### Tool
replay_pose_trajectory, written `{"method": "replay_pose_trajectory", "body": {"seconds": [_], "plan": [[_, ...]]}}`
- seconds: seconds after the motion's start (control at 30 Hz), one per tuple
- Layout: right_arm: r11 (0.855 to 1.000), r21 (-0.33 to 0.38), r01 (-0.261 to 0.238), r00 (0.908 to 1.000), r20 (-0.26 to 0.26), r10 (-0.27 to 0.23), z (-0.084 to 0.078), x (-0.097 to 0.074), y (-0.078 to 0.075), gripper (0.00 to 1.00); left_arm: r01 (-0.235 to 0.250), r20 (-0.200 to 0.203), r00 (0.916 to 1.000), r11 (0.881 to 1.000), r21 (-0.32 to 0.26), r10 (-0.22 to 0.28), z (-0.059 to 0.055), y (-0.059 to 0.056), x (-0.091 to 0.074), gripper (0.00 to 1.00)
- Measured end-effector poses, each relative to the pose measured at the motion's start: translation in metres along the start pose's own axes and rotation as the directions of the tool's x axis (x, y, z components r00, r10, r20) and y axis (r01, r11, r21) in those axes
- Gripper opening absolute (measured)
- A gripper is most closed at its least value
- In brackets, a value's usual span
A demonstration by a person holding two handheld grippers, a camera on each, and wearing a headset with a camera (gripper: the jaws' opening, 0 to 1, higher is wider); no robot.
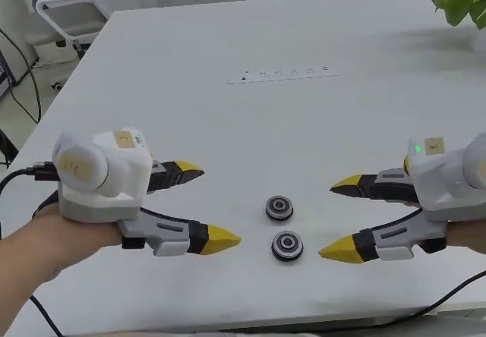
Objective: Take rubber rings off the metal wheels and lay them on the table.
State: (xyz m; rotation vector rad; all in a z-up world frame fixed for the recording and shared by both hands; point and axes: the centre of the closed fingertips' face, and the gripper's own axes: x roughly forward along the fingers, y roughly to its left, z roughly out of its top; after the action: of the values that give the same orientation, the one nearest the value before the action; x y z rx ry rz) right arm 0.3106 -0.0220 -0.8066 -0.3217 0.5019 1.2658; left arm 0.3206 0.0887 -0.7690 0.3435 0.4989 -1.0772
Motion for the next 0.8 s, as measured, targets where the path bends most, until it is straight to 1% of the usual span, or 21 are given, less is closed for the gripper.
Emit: {"method": "replay_pose_trajectory", "body": {"seconds": [0.1, 0.17, 0.23, 0.4, 0.57, 0.67, 0.8], "plan": [[1.0, -0.005, -0.017, 0.9997, -0.02, 0.017, -0.006, 0.005, 0.002, 0.6, 0.018, -0.006, 0.9998, 1.0, -0.012, -0.018, -0.003, -0.002, 0.006, 0.7], [1.0, -0.006, -0.024, 0.9994, -0.024, 0.024, -0.007, 0.008, 0.003, 0.58, 0.033, -0.014, 0.9994, 0.999, -0.012, -0.033, -0.005, -0.005, 0.011, 0.69], [1.0, -0.003, -0.031, 0.9991, -0.029, 0.031, -0.009, 0.011, 0.003, 0.56, 0.045, -0.02, 0.9988, 0.999, -0.006, -0.046, -0.009, -0.005, 0.015, 0.67], [0.999, 0.003, -0.052, 0.9979, -0.04, 0.052, -0.015, 0.019, 0.001, 0.52, 0.077, -0.029, 0.9966, 0.997, -0.01, -0.077, -0.011, -0.012, 0.026, 0.62], [0.997, 0.009, -0.073, 0.9955, -0.06, 0.073, -0.02, 0.027, 0.002, 0.48, 0.113, -0.05, 0.9923, 0.994, 0.004, -0.113, -0.017, -0.016, 0.037, 0.57], [0.996, 0.006, -0.087, 0.9938, -0.069, 0.087, -0.022, 0.031, 0.003, 0.47, 0.138, -0.076, 0.9877, 0.99, 0.014, -0.137, -0.02, -0.02, 0.045, 0.54], [0.995, 0.023, -0.101, 0.9917, -0.078, 0.102, -0.026, 0.037, 0.002, 0.43, 0.159, -0.081, 0.9842, 0.987, 0.021, -0.157, -0.02, -0.024, 0.051, 0.5]]}}
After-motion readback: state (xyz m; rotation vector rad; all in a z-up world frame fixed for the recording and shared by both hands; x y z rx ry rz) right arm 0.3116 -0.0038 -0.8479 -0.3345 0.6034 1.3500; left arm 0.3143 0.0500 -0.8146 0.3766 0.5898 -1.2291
